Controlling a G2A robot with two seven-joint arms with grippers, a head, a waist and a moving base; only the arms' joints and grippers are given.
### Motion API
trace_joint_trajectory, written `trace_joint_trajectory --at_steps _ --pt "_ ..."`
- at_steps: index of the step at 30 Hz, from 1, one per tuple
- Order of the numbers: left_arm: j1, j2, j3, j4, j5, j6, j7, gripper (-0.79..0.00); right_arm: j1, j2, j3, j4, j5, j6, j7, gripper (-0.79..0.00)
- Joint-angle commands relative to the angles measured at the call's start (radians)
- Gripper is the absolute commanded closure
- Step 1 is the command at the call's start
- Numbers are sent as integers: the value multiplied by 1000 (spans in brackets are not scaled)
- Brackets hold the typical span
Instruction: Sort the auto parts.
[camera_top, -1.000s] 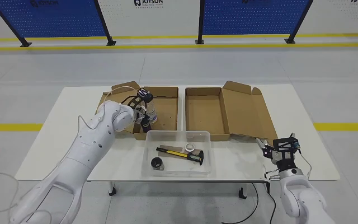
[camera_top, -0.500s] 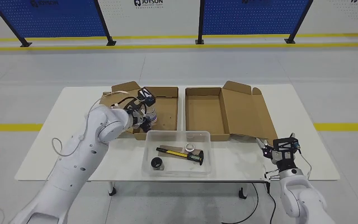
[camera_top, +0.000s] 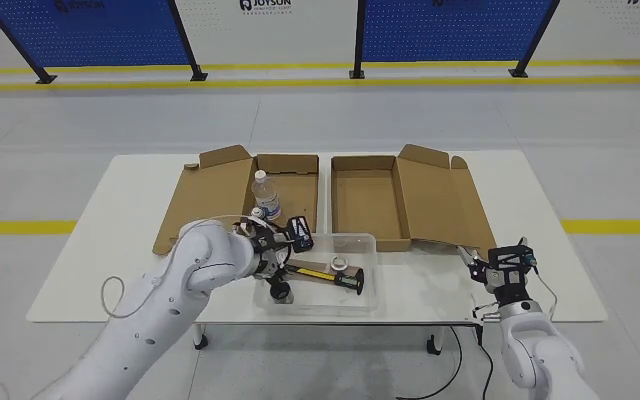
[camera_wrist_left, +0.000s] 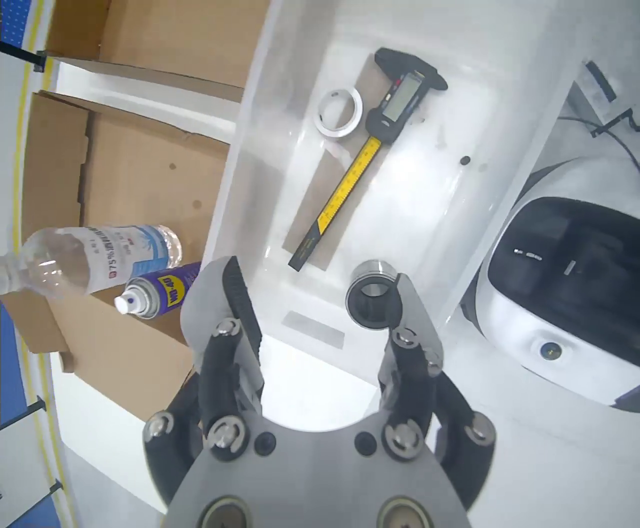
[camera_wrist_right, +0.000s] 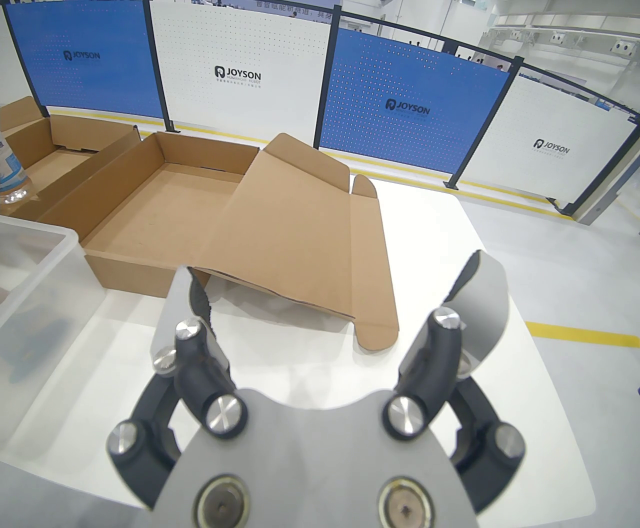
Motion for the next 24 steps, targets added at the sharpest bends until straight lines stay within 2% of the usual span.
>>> trace_joint_trajectory --at_steps 1,6,13,24 --pt "-19 1 38 13 -10 2 -2 -468 0 0 0 0 0 0 0 -785" --pt "-75 6 126 61 -22 11 -11 -413 0 0 0 0 0 0 0 -785" --pt "-138 14 208 120 -41 20 -20 -446 0 0 0 0 0 0 0 -785" --pt "-195 26 290 171 -70 38 -38 -419 0 0 0 0 0 0 0 -785"
